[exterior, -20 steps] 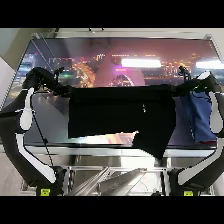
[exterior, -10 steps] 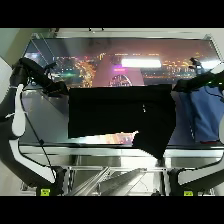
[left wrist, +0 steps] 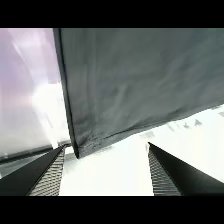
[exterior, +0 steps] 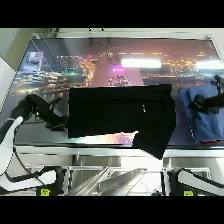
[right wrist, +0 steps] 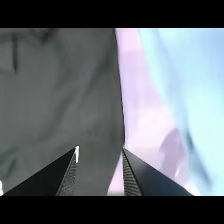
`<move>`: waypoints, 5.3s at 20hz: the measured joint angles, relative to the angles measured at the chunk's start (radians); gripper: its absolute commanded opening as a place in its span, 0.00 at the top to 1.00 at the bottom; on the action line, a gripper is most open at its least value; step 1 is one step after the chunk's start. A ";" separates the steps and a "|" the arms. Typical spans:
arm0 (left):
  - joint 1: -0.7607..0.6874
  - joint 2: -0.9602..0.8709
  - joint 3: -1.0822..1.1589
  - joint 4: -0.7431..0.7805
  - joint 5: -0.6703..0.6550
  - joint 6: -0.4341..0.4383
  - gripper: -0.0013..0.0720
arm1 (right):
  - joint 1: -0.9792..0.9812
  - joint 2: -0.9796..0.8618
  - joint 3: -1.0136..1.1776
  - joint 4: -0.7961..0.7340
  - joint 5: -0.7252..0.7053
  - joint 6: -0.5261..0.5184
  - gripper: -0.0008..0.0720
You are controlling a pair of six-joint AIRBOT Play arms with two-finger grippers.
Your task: Fold the shirts.
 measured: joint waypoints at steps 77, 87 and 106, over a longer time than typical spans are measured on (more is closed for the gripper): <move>-0.083 -0.620 1.064 0.040 -0.175 -0.063 0.06 | 0.356 -0.454 0.349 0.034 -0.467 -0.040 0.01; -0.089 -0.526 1.064 0.024 -0.131 -0.063 0.43 | 0.259 -0.550 0.375 0.147 -0.246 -0.005 0.03; -0.565 -0.743 1.076 -0.149 -0.353 -0.005 0.95 | 0.339 -0.520 0.672 0.319 -0.016 -0.059 0.96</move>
